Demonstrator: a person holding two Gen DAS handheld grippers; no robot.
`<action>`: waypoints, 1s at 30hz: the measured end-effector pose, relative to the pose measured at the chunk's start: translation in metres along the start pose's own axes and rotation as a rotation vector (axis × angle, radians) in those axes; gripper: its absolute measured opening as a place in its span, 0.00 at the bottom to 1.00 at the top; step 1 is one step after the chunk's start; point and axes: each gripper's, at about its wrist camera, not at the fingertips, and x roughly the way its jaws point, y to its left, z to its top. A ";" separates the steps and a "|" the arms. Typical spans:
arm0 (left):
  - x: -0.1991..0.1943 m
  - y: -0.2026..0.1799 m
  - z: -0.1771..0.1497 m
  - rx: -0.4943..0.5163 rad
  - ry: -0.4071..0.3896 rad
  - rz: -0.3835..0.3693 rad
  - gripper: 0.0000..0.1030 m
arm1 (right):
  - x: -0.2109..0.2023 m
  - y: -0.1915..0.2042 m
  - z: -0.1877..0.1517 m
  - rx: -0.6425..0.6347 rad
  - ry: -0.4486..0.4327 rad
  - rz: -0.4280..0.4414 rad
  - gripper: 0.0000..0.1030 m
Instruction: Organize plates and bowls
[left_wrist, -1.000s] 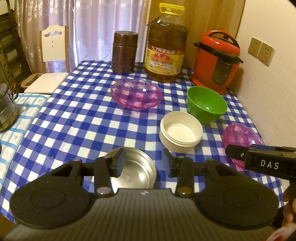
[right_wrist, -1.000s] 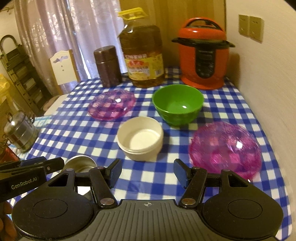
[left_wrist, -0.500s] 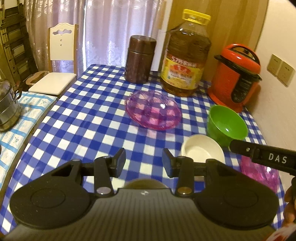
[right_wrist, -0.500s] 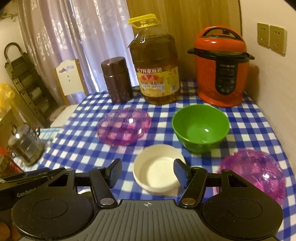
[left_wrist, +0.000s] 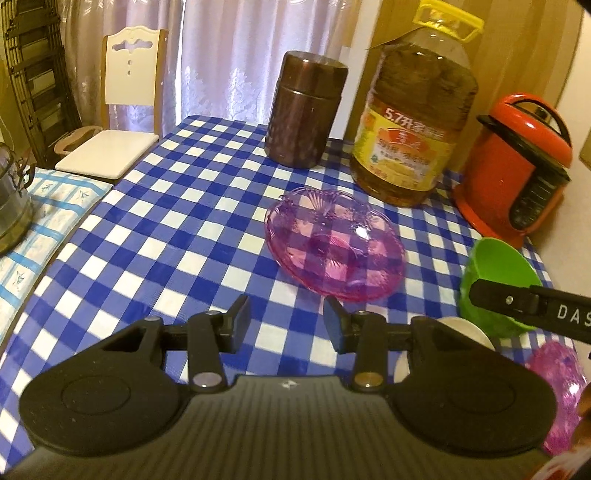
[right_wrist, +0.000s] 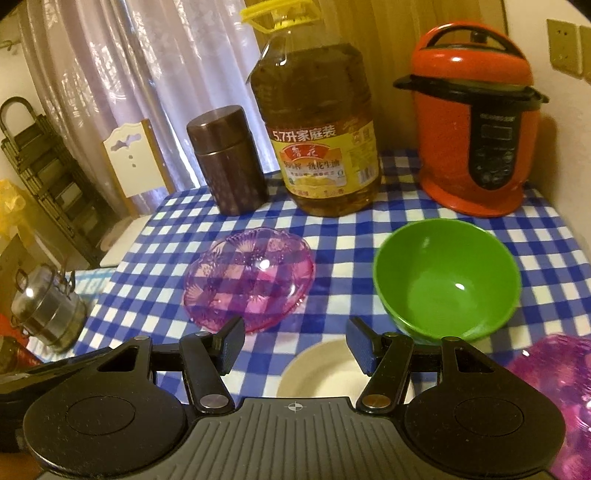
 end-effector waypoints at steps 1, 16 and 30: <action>0.005 0.000 0.002 -0.006 -0.001 -0.001 0.38 | 0.006 0.000 0.002 0.000 0.001 0.002 0.60; 0.069 0.020 0.019 -0.098 -0.044 -0.086 0.36 | 0.079 0.000 0.019 -0.008 0.030 -0.019 0.53; 0.110 0.023 0.020 -0.119 -0.002 -0.078 0.31 | 0.126 0.000 0.019 -0.025 0.085 -0.066 0.41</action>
